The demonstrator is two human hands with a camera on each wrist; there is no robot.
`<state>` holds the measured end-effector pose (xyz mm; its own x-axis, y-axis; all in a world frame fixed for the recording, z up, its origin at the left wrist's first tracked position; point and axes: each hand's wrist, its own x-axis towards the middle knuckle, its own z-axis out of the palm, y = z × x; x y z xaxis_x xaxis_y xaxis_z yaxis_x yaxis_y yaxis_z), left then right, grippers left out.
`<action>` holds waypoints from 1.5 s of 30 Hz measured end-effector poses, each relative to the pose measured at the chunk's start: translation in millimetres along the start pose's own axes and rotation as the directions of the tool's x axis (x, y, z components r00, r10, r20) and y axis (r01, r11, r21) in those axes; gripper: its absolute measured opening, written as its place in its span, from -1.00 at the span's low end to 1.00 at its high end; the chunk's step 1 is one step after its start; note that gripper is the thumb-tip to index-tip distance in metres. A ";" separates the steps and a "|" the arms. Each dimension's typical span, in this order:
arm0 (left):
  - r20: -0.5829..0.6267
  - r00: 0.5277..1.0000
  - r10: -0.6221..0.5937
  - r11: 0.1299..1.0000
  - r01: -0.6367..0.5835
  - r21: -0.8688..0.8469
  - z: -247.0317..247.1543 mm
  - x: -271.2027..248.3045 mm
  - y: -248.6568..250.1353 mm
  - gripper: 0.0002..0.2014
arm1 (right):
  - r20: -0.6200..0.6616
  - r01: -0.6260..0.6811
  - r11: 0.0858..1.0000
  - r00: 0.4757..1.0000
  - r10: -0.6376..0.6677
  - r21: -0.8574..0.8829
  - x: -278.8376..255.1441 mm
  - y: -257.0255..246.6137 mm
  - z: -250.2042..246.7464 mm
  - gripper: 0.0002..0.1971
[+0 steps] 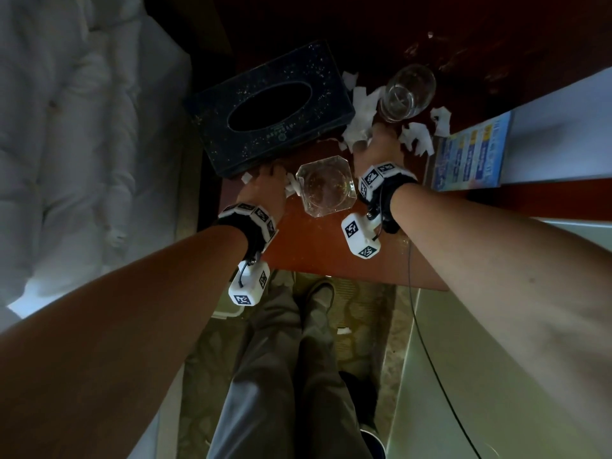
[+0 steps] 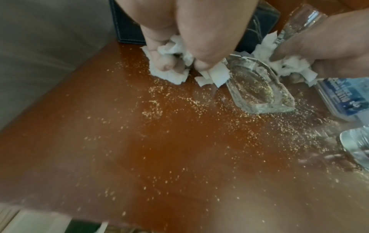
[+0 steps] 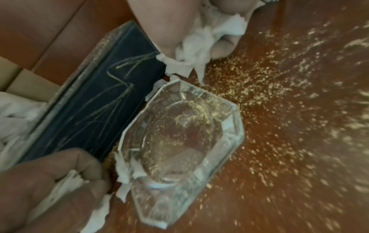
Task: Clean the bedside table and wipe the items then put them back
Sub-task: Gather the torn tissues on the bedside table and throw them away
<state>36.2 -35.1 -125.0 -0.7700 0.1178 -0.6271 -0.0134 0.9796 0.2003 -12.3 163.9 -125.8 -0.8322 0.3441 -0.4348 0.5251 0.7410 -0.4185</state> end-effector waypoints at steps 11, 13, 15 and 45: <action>-0.111 0.973 -0.203 0.949 0.167 -0.266 -15.2 -27.5 -13.7 -0.79 | 0.009 0.216 0.967 0.976 -0.219 0.132 -33.7 -11.7 -1.8 -0.90; -0.101 0.963 -0.249 0.942 0.216 -0.258 -15.0 -27.9 -15.6 -0.74 | 0.036 0.190 0.979 0.980 -0.193 0.079 -31.0 -17.7 1.5 -0.83; -0.084 0.952 -0.294 0.933 0.266 -0.242 -11.1 -26.4 -15.0 -0.64 | 0.053 0.116 0.992 0.992 -0.118 0.043 -24.6 -20.2 3.8 -0.78; -0.057 0.998 0.012 0.967 -0.026 -0.253 4.7 -2.6 -4.6 -0.61 | 0.021 -0.010 0.992 1.000 0.008 0.125 -26.3 -8.1 -2.0 -0.79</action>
<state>41.2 -39.1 -127.8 -0.8053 0.1201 -0.5806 -0.1544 0.9030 0.4009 5.0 150.0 -109.4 -0.8240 0.3375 -0.4550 0.5519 0.6598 -0.5100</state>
